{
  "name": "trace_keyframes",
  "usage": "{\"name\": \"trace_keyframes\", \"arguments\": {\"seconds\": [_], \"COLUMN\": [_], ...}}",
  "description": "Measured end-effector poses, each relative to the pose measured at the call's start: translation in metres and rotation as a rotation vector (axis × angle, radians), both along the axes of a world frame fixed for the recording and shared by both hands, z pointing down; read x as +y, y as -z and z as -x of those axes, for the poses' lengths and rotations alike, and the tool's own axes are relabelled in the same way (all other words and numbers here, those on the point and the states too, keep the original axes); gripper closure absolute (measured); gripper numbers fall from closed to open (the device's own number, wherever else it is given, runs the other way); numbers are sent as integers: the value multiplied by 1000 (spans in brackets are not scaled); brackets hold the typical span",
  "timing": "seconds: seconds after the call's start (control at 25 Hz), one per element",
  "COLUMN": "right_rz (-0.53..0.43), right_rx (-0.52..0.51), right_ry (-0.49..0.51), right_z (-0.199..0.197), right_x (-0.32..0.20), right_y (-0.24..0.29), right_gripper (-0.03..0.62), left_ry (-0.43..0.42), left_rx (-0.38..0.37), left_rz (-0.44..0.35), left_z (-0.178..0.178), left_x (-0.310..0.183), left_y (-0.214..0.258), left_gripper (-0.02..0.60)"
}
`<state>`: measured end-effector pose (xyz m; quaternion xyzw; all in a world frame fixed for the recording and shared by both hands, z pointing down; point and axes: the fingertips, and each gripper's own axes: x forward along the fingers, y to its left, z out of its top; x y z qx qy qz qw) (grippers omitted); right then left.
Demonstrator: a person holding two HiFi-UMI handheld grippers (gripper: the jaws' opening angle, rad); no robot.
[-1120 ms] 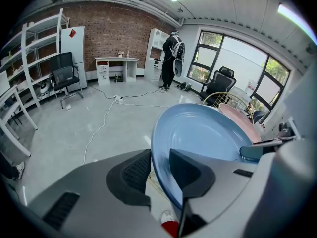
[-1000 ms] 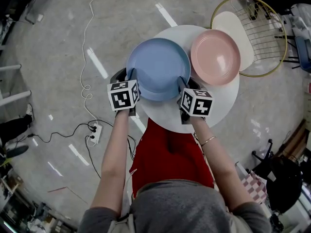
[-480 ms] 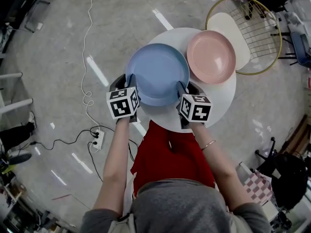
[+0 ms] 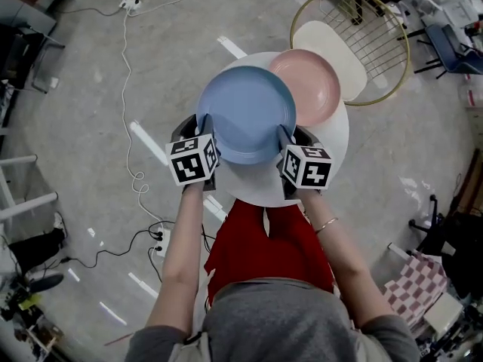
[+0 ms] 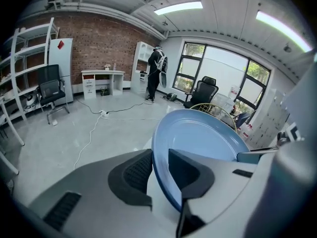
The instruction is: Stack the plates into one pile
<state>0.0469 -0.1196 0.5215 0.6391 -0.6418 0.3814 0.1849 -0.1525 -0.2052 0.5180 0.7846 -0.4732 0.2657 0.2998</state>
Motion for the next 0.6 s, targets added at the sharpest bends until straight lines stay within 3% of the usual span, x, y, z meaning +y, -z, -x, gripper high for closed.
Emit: {"name": "trace_keyframes", "arguments": {"seconds": [0.24,0.6], "right_rz": [-27,-35], "right_rx": [30,41], "right_ry": [-113,-226], "right_z": [-50,-119], "right_x": [7,11], "right_y": [13,14], "right_gripper": [471,468], "left_ry": [-109,-221], "left_rx": [28,-6], "left_rz": [-21,-33], "left_z": [-61,-143], "left_x": [-13,-31], "left_y": [14,15], "left_gripper": [472,473]}}
